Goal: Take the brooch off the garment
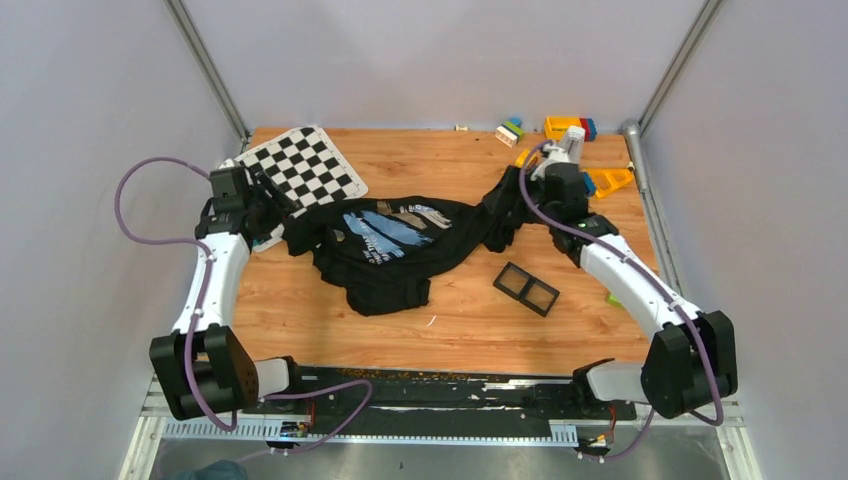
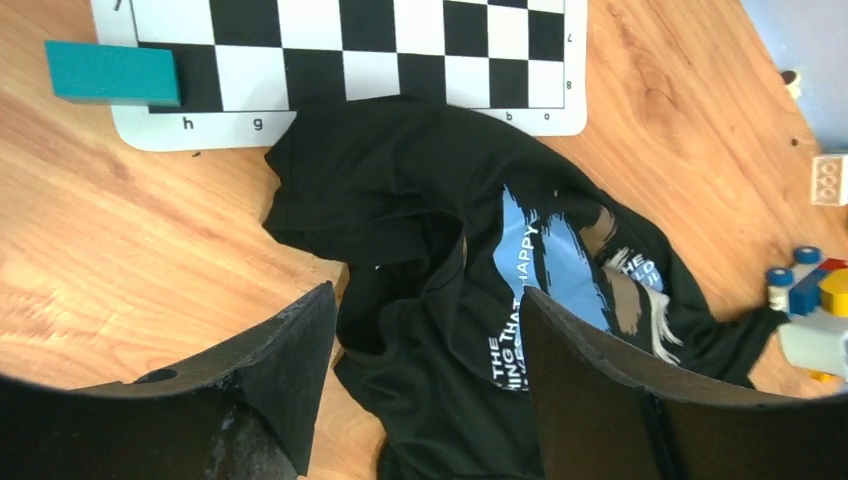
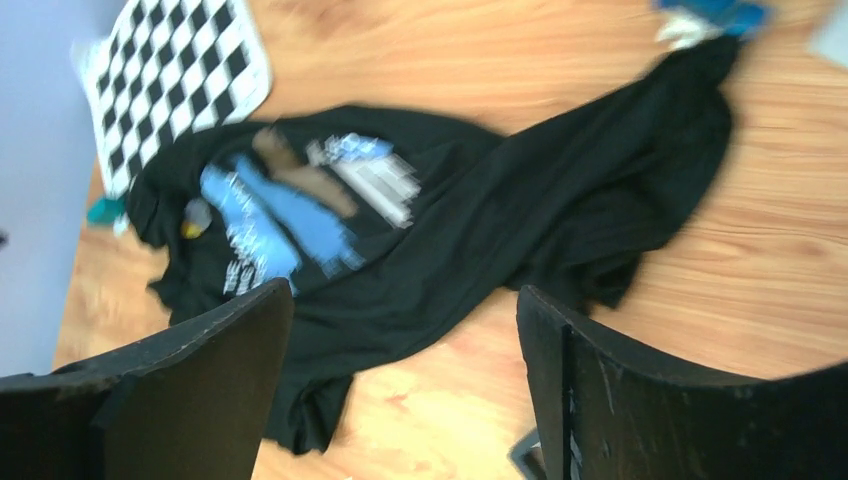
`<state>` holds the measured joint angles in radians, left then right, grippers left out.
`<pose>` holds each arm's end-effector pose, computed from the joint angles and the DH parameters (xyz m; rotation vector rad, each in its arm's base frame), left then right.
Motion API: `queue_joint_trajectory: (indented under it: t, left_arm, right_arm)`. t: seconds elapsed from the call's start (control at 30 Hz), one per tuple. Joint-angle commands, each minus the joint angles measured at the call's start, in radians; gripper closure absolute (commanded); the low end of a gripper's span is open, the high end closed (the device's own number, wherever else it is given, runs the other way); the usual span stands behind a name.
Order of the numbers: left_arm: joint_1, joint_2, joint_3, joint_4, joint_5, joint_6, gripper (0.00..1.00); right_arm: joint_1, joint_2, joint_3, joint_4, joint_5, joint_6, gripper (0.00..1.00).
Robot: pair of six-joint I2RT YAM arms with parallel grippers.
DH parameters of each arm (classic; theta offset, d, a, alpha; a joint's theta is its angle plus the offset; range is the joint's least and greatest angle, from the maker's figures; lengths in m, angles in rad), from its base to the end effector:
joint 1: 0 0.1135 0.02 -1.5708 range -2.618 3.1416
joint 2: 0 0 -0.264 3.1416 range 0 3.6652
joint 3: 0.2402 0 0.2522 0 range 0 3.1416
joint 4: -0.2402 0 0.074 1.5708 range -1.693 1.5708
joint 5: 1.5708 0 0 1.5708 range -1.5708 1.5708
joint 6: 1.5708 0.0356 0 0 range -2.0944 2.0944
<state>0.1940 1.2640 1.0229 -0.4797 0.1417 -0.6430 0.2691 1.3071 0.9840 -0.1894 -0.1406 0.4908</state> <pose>0.2704 0.0480 0.2928 -0.8722 2.1439 -0.3931 0.2857 0.0840 0.2939 0.1487 2.1304 0.6023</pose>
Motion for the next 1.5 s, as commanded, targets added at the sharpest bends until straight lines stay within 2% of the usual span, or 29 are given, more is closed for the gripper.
queue_joint_trajectory:
  t: [0.0, 0.07, 0.13, 0.27, 0.37, 0.47, 0.57, 0.7, 0.83, 0.93, 1.03, 1.13, 1.2, 1.3, 1.47]
  left_arm:
    - [-0.153, -0.103, -0.007, -0.025, -0.280, 0.056, 0.25]
    - [-0.271, -0.124, -0.015, -0.028, -0.380, 0.086, 0.26]
    - [-0.347, -0.124, -0.030, -0.002, -0.405, 0.132, 0.29]
    - [-0.419, -0.074, -0.080, 0.086, -0.311, 0.247, 0.38]
    - [-0.428, 0.013, -0.122, 0.138, -0.306, 0.258, 0.39]
    - [-0.404, 0.104, -0.134, 0.167, -0.286, 0.240, 0.41]
    - [-0.296, 0.188, -0.152, 0.202, -0.148, 0.194, 0.50]
    - [-0.171, 0.196, -0.230, 0.278, -0.050, 0.134, 0.55]
    - [-0.119, 0.162, -0.311, 0.344, -0.023, 0.063, 0.60]
    - [-0.104, 0.177, -0.325, 0.357, 0.013, 0.064, 0.58]
    - [-0.101, 0.154, -0.338, 0.376, 0.061, 0.096, 0.58]
    - [-0.101, 0.054, -0.377, 0.445, 0.120, 0.152, 0.57]
    - [-0.111, -0.010, -0.409, 0.470, 0.114, 0.179, 0.54]
    - [-0.166, -0.089, -0.457, 0.559, 0.085, 0.211, 0.47]
    - [-0.238, -0.105, -0.515, 0.695, 0.075, 0.228, 0.43]
  right_arm:
    - [0.199, 0.032, -0.004, 0.094, 0.071, -0.094, 0.18]
    - [0.247, 0.078, -0.003, 0.138, 0.012, -0.098, 0.20]
    - [0.293, 0.133, 0.013, 0.149, -0.007, -0.112, 0.23]
    - [0.375, 0.237, 0.055, 0.152, 0.033, -0.138, 0.25]
    - [0.426, 0.319, 0.091, 0.165, 0.056, -0.145, 0.25]
    - [0.480, 0.404, 0.151, 0.159, 0.097, -0.161, 0.25]
    - [0.535, 0.499, 0.223, 0.139, 0.157, -0.187, 0.26]
    - [0.559, 0.603, 0.311, 0.121, 0.202, -0.205, 0.28]
    - [0.561, 0.674, 0.351, 0.122, 0.228, -0.203, 0.28]
    - [0.562, 0.694, 0.341, 0.140, 0.244, -0.188, 0.29]
    - [0.570, 0.685, 0.273, 0.231, 0.269, -0.193, 0.30]
    - [0.572, 0.685, 0.223, 0.279, 0.272, -0.190, 0.32]
    - [0.574, 0.693, 0.227, 0.279, 0.251, -0.190, 0.38]
    - [0.583, 0.682, 0.210, 0.304, 0.224, -0.184, 0.41]
    - [0.607, 0.650, 0.171, 0.344, 0.224, -0.216, 0.43]
